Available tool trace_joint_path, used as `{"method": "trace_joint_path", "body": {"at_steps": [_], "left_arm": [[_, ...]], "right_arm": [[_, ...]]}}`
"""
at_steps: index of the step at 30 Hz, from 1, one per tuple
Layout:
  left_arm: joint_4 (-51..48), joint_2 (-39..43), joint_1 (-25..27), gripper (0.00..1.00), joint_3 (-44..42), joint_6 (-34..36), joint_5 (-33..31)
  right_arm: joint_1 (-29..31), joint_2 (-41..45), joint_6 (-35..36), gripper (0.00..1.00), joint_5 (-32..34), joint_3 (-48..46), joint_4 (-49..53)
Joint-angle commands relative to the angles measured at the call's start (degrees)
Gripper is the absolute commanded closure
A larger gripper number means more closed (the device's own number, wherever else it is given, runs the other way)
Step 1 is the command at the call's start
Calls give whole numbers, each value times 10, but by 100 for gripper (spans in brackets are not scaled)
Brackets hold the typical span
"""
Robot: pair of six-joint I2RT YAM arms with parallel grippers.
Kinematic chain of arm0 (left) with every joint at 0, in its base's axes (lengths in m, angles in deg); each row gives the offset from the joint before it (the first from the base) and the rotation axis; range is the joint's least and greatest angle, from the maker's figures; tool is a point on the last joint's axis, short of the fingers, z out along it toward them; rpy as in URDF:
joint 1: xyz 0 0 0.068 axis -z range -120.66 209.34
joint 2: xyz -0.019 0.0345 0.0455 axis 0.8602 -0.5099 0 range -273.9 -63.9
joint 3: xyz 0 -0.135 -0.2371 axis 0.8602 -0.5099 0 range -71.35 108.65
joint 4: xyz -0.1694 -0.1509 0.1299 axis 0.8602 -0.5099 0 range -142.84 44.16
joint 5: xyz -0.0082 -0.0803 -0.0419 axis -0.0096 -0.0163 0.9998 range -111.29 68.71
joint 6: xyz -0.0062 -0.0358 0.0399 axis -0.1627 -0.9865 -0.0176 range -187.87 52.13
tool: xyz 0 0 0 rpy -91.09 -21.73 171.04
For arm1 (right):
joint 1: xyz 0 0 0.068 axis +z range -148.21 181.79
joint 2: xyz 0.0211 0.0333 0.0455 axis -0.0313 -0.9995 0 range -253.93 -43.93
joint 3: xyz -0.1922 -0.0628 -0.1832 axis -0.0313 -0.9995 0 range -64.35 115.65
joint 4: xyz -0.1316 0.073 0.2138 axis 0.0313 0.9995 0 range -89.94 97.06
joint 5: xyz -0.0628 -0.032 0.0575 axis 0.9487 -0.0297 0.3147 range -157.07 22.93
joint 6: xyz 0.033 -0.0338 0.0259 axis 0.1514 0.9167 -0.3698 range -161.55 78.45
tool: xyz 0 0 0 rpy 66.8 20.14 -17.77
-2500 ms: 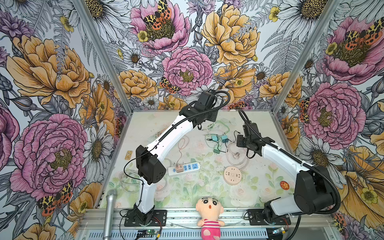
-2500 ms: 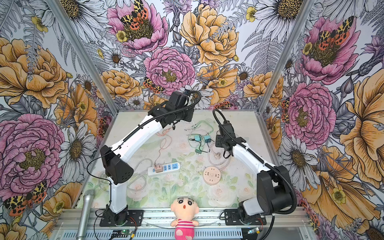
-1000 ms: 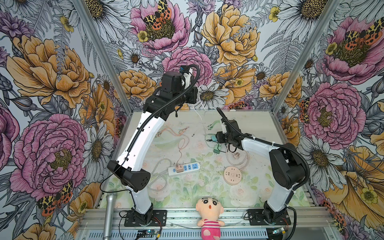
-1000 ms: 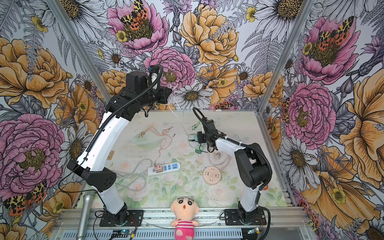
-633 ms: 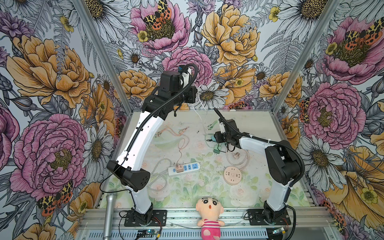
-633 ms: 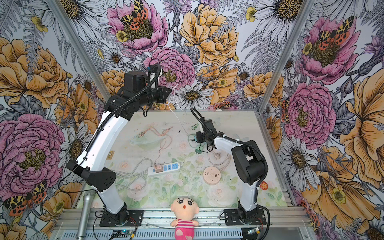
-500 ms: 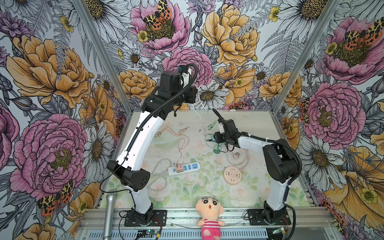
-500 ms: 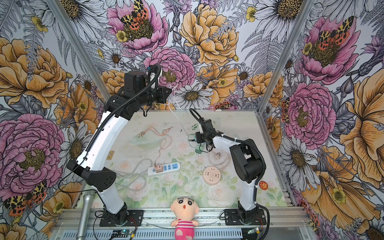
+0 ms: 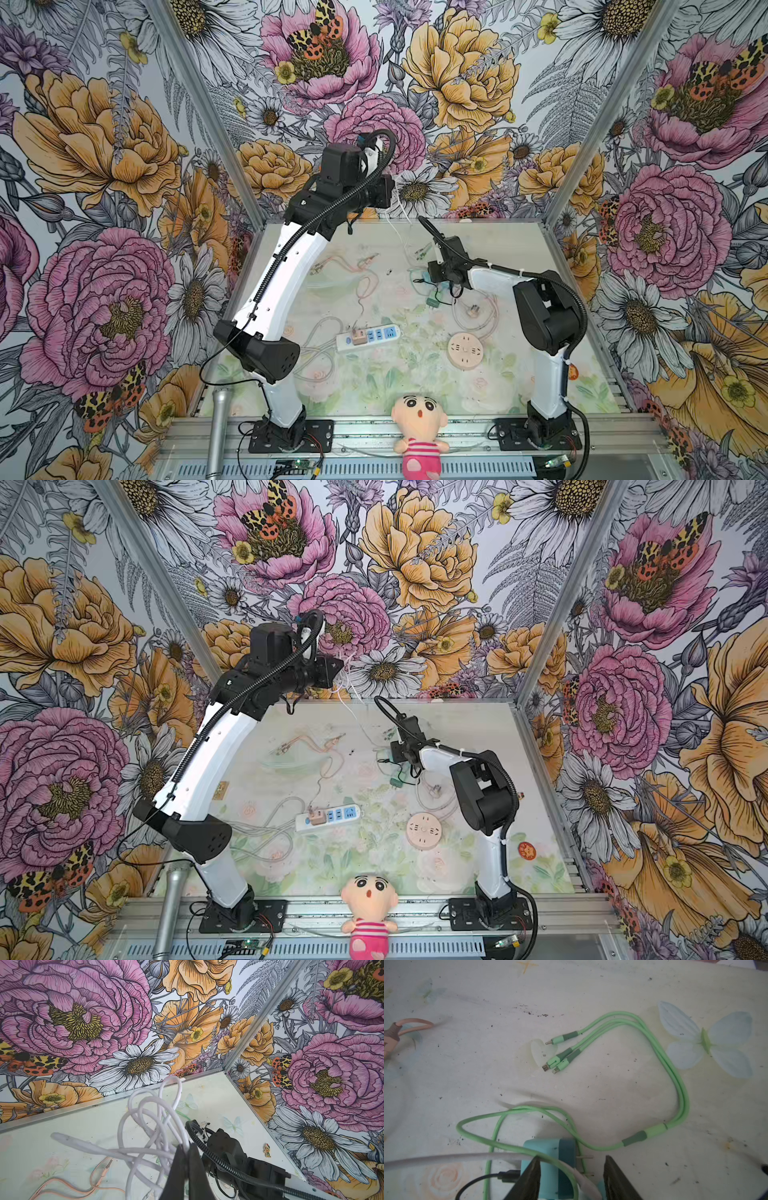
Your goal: Insert the plug
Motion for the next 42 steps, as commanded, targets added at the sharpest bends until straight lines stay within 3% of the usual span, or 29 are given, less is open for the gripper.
{"method": "trace_joint_path", "body": {"at_steps": [1, 11, 23, 35, 42], "left_arm": [[12, 24, -5, 100, -4, -4, 11], [13, 32, -5, 100, -16, -2, 10], [15, 40, -7, 100, -48, -2, -1], [25, 55, -11, 100, -78, -6, -2], [26, 59, -18, 100, -67, -5, -5]], "right_arm": [[5, -11, 3, 52, 10, 21, 10], [4, -17, -10, 71, 55, 24, 19], [4, 28, -10, 71, 49, 3, 15], [2, 35, -13, 100, 58, -4, 12], [0, 103, -16, 100, 92, -60, 13]]}}
